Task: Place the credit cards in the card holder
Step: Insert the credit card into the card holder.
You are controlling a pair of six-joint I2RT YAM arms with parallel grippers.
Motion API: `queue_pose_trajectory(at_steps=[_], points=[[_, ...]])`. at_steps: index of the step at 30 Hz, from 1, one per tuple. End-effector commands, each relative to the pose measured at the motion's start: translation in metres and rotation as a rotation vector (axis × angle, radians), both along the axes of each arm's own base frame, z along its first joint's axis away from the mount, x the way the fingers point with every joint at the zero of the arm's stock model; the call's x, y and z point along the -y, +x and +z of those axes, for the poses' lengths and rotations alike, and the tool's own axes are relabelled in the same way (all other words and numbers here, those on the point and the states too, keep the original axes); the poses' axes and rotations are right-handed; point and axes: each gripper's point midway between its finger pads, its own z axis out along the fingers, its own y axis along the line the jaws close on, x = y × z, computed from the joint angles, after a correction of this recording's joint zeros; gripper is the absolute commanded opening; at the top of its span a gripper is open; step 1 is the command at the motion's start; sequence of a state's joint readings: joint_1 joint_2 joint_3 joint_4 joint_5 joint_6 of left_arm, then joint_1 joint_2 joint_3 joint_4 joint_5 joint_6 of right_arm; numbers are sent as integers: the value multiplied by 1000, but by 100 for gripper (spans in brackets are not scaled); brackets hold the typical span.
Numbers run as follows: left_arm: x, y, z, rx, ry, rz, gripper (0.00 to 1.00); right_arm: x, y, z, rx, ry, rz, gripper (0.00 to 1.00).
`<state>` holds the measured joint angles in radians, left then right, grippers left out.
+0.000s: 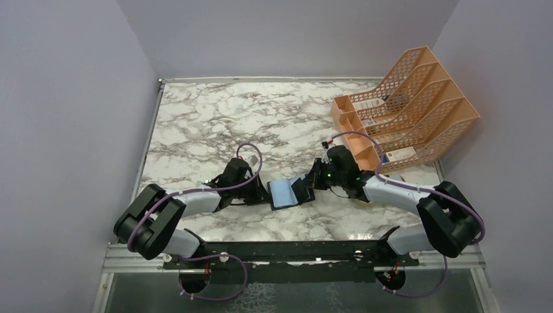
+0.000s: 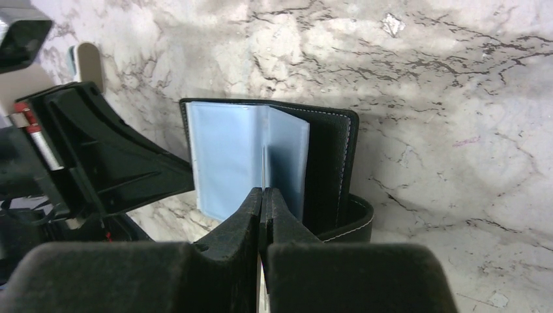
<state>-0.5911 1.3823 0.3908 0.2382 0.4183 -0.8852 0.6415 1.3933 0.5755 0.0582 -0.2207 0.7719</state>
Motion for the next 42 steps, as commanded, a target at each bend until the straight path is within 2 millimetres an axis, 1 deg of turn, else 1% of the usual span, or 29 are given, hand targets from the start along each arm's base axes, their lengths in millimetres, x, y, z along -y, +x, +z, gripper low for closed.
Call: queue_pose_trajectory(at_steps=[1,4,10,15,19,23,34,42], points=[[-5,0,-7,4,69,-38,0,-11,4,30,100,90,38,1],[-7,-1,-10,2,93,-55,0,-13,5,33,124,106,46,1],[-7,-5,-11,0,89,-73,0,-19,6,28,140,109,92,1],[-9,-5,-10,2,96,-71,0,-12,11,17,148,69,66,1],[-10,-6,-10,3,105,-71,0,-7,10,7,144,40,59,1],[-11,-5,-10,5,110,-70,0,-7,7,0,145,45,66,1],[-10,-5,-10,3,107,-71,0,-16,0,-4,130,109,103,1],[-10,-5,-12,0,109,-77,0,-20,2,-7,143,119,117,1]])
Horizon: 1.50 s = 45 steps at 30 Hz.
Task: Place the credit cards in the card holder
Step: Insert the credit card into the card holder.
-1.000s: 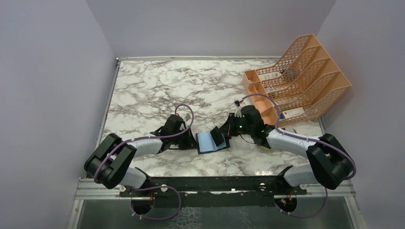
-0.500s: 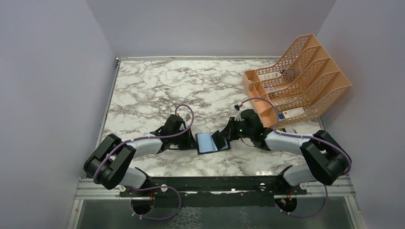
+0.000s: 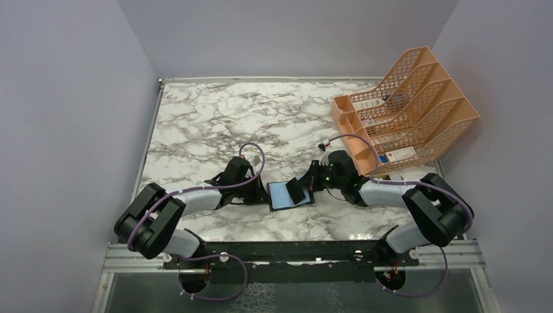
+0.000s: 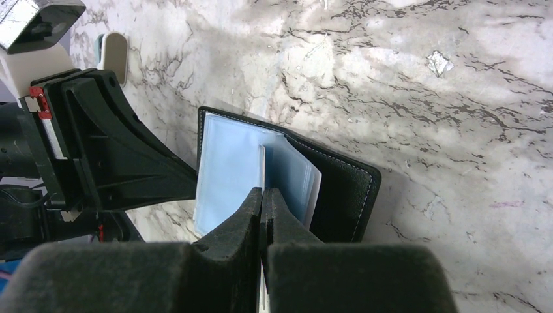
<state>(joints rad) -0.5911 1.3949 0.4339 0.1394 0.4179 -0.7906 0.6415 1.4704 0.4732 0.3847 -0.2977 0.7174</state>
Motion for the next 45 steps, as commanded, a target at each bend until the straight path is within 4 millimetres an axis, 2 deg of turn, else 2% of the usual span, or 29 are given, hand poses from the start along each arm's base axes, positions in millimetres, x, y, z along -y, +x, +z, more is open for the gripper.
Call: queue_pose_trajectory(at_steps=[1,17,30,45], points=[[-5,-3,-7,-9,44,-13,0,-5,-1,-2,16,19,26,1],[-5,-4,-6,-10,35,-9,0,-3,-1,-10,-19,31,-8,1],[-2,-8,-4,-33,-6,5,0,-8,4,-14,-46,56,-36,6],[-3,-9,-6,-37,-2,12,0,-4,5,-7,-33,47,-66,5]])
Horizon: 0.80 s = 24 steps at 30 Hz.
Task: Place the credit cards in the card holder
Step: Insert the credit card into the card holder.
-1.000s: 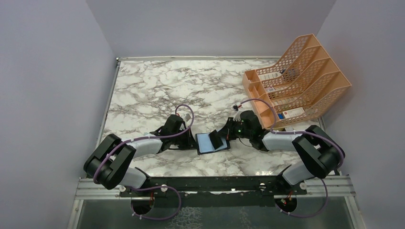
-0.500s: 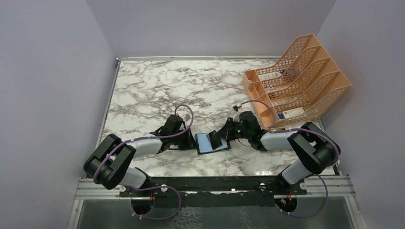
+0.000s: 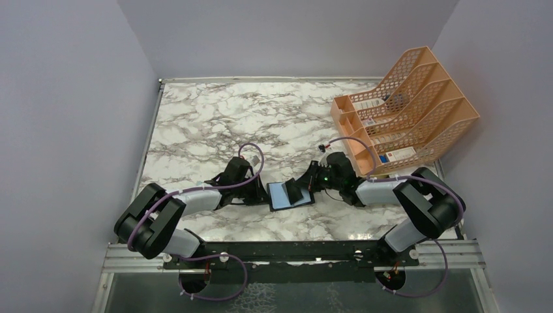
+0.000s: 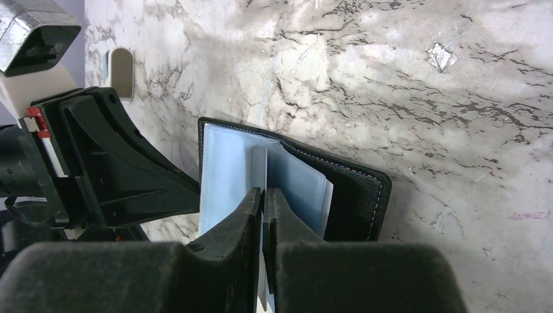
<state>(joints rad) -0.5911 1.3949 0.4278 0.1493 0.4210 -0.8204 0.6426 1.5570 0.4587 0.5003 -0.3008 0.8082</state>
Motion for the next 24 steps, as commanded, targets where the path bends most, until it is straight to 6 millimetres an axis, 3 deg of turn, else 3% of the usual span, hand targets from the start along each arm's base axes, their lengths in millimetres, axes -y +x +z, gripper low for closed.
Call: queue_pose_trajectory(at_steps=[1,7,12,20,24], points=[[-4,-8,-7,-21,11,-6,0,2,2,4,19,-3,-25,6],[-3,-7,-4,-15,5,-4,0,0,-1,1,-8,3,-15,19],[-4,-8,-5,-17,10,-3,0,1,-5,-1,-18,-8,-1,22],[-3,-8,-5,-22,6,-4,0,2,-8,-2,-7,5,5,5],[-4,-11,-6,-33,3,0,0,0,-4,0,11,15,-3,2]])
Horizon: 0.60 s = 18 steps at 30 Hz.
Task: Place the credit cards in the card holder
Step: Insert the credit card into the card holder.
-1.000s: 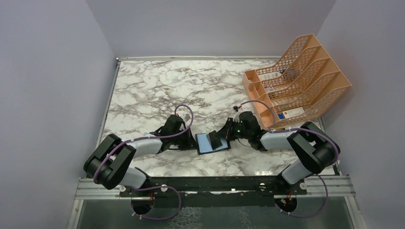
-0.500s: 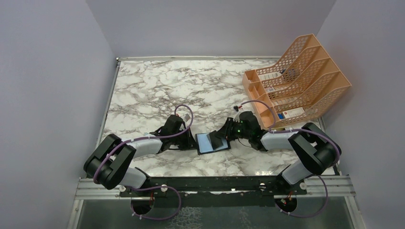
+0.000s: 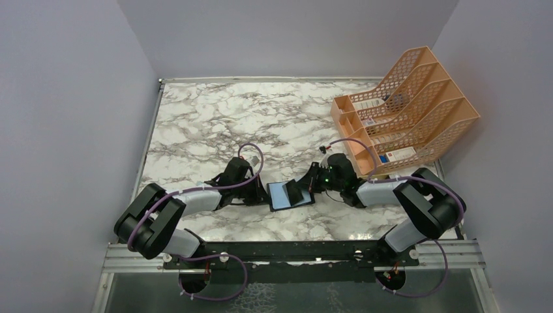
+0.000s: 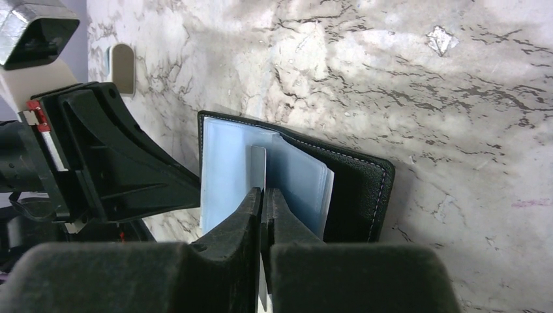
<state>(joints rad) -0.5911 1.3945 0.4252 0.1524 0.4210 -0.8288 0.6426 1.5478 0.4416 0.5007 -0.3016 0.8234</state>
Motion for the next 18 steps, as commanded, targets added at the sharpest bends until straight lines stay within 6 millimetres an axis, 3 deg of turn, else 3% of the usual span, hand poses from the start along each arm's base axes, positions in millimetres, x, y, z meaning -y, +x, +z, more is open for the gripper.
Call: queue_pose_trajectory(at_steps=[1,10,18], points=[[-4,-12,-7,-34,6,-5,0,-2,1,1,32,11,-2,2],[-4,-16,-11,-53,-5,3,0,-6,2,-4,46,21,-10,1],[-4,-19,-12,-70,-15,20,0,3,1,-9,37,35,-79,1]])
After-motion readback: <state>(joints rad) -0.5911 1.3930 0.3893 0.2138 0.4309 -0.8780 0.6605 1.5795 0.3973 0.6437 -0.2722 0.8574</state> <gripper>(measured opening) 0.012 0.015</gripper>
